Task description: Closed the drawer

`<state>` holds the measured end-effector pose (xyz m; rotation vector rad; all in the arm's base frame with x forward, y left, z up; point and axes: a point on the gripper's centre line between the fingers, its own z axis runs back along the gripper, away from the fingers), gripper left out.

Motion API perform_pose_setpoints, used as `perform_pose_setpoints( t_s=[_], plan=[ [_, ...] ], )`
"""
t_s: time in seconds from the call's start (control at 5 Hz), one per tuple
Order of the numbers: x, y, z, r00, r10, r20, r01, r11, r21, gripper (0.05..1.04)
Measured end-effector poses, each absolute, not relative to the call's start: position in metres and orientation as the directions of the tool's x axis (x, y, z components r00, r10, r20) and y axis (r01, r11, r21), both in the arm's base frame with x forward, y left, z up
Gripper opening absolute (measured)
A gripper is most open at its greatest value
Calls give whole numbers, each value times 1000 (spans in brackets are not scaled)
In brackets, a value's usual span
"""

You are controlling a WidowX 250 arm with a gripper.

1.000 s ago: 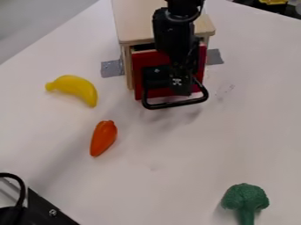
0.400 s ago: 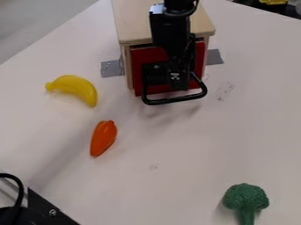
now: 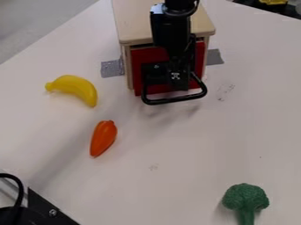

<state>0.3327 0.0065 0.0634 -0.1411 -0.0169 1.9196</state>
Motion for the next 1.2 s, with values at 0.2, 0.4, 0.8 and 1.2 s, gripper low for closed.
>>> perform_pose_setpoints(
  t_s=[0.2, 0.4, 0.8, 1.2],
  plan=[
    [333, 10, 63, -333, 940, -73, -936, -339, -91, 999],
    [332, 16, 56, -312, 948, -55, -932, -317, -178, 999],
    [308, 22, 61, -293, 955, -57, -876, -292, -385, 999],
    [299, 22, 57, -282, 959, -41, -866, -273, -419, 999]
  ],
)
